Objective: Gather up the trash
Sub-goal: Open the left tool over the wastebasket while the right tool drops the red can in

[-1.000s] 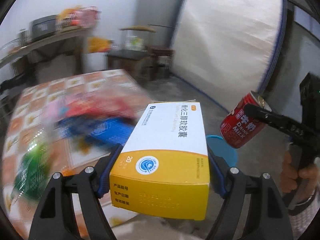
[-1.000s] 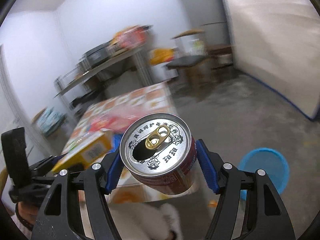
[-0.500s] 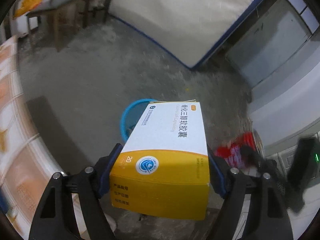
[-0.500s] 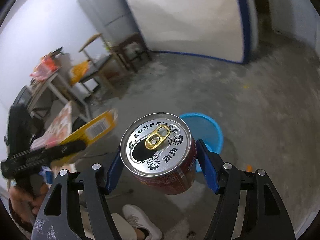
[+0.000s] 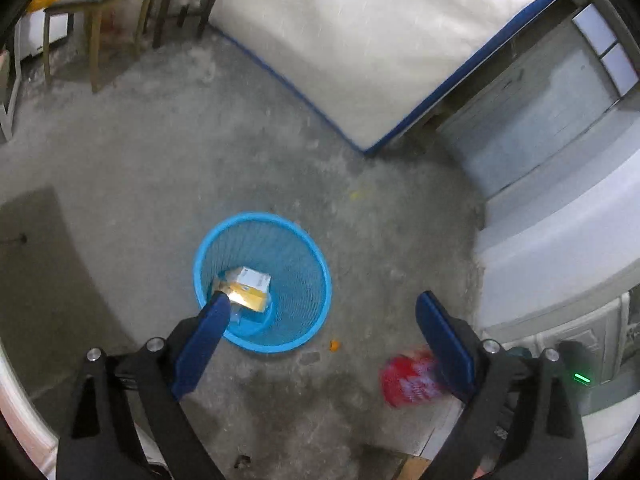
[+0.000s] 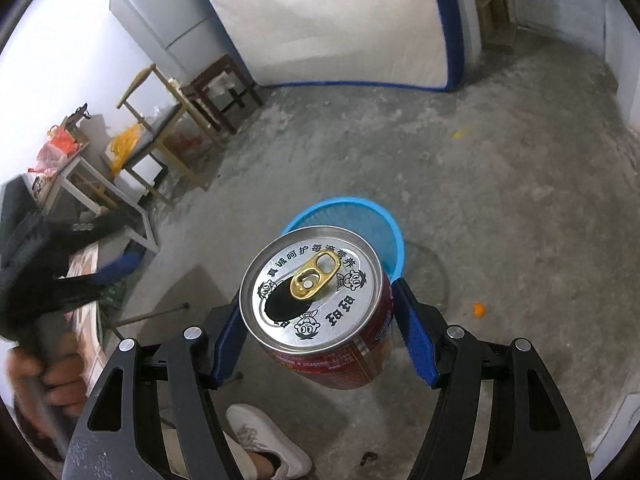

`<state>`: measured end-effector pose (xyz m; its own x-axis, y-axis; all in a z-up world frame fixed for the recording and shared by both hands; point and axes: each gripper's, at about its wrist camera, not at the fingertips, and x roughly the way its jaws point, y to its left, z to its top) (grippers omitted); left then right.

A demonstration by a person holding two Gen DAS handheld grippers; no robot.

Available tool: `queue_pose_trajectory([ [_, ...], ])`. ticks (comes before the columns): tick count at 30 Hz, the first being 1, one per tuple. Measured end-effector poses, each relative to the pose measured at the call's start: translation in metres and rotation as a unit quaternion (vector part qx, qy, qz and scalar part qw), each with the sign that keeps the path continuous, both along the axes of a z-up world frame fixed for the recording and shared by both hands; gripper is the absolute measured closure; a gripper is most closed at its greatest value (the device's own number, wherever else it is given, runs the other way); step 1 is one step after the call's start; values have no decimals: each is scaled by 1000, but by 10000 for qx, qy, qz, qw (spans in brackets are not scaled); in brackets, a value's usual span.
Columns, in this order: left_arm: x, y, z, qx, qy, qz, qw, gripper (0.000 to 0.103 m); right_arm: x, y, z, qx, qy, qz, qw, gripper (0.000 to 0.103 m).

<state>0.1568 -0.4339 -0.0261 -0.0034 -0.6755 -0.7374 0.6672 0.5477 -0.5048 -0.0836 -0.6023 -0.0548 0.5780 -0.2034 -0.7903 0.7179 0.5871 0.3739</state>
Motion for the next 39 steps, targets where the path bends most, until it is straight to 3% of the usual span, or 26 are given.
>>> queue_pose_trajectory([
  [4,0,53,40,-292,-120,153,9994,11,24,-6,-17,92,138,269,9995,39],
  [10,-14,155,91,-332,-992,523,9931,8,81,-21,-63,367,676,745,9943,39],
  [14,-21,224,97,-194,-1325,1045,9855,8,121,-32,-112,486,1293,953,9858,39],
  [21,-38,334,98,68,-1606,2224,9616,8,176,-48,-215,571,2594,1132,9574,39],
  [26,-43,380,96,279,-1746,2707,9463,8,192,-55,-260,703,2965,1124,9458,38],
  [29,-41,389,91,246,-1629,2826,9450,8,196,-58,-265,708,3059,1032,9438,38],
  [32,-39,389,91,202,-1637,2801,9457,8,189,-64,-250,616,2913,982,9496,36],
  [39,-41,390,93,118,-1739,2636,9488,8,140,-70,-171,318,2051,796,9750,36],
])
